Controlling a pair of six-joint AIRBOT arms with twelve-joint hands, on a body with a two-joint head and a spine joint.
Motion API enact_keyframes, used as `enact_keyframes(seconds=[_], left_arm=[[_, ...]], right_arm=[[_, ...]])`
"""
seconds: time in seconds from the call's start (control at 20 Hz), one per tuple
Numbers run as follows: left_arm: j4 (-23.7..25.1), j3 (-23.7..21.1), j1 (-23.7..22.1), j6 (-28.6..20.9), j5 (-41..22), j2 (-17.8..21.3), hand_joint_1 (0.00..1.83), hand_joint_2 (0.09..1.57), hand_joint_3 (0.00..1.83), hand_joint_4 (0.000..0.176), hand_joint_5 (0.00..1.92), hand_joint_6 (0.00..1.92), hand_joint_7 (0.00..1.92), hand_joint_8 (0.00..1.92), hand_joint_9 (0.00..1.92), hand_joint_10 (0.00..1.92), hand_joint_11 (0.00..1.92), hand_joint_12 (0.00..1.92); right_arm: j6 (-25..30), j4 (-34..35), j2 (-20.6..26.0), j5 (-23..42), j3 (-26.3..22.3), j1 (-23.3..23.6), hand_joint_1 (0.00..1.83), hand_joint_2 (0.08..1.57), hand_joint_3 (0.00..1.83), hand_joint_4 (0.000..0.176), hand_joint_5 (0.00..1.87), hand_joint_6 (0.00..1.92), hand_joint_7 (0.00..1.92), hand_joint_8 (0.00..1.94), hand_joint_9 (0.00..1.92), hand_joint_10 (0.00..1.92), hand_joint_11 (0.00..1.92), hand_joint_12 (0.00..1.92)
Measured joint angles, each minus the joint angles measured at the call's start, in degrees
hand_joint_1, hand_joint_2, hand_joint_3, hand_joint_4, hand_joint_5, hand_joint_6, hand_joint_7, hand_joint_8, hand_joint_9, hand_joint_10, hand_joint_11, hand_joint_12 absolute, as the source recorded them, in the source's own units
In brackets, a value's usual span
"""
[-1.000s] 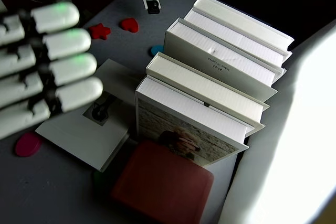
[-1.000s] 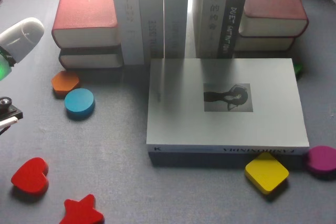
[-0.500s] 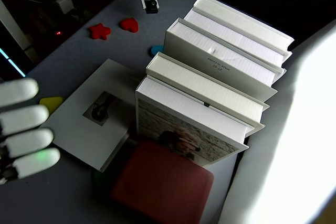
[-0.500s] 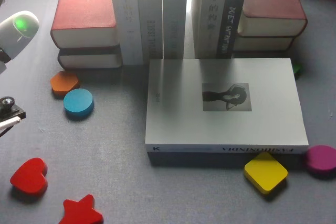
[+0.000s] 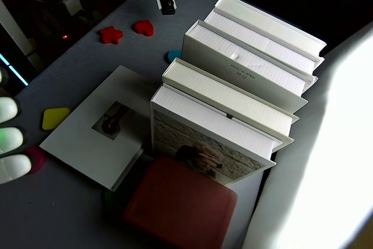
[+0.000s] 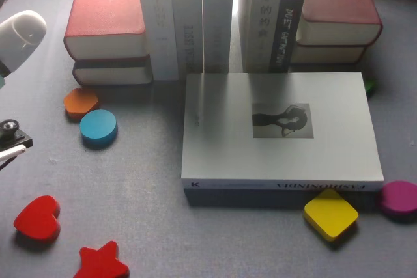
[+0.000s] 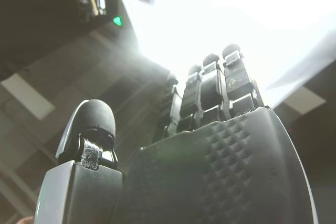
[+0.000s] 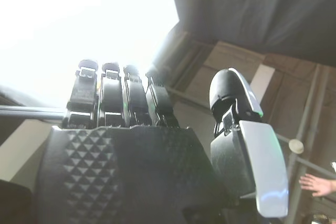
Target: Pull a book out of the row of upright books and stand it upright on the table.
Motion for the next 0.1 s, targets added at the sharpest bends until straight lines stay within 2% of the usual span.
enact_keyframes(seconds=[0.1], left_arm=[[0.0,0.0,0.0,0.0,0.0,0.0,0.20,1.40,0.00,0.057,0.02,0.00,0.00,0.00,0.00,0.00,0.00,0.00]], right_arm=[[-0.8,-0.1,0.0,0.5,-0.4,-0.5,0.13,1.36,0.01,0.000,0.04,0.01,0.00,0.00,0.01,0.00,0.00,0.00]])
